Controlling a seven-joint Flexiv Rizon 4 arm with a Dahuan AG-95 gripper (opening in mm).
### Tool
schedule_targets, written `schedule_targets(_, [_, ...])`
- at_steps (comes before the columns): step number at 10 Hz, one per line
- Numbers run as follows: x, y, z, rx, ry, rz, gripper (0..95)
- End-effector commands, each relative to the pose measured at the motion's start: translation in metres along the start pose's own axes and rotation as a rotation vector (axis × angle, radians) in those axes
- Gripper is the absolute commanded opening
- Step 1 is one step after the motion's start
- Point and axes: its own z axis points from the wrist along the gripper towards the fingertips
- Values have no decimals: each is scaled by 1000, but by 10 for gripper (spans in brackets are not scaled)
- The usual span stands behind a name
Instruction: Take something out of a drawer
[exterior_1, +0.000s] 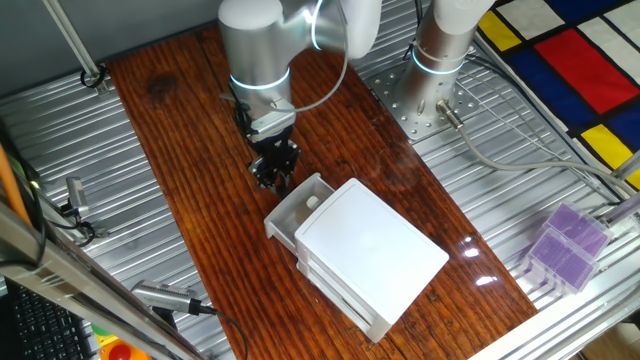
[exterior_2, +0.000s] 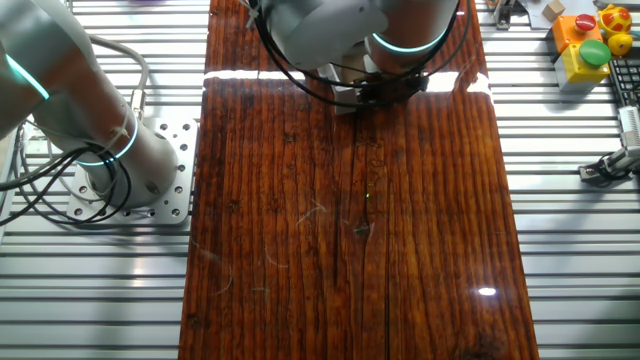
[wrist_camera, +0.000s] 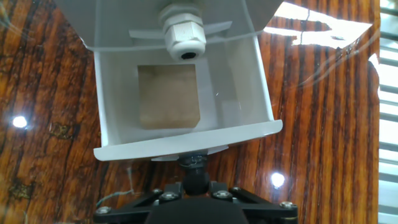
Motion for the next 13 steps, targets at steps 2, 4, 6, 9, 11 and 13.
schedule_targets(2, [3,1,-4,-1,1,-1,0])
schedule_targets(4, [4,1,-5,-1,5,0,0])
schedule_targets(6, [6,1,-7,1,9,-4,0])
schedule_targets(9, [6,1,-7,4,7,1,0])
schedule_targets(11, [6,1,-7,8,7,5,0])
schedule_targets(13, [6,2,-7,13,8,2,0])
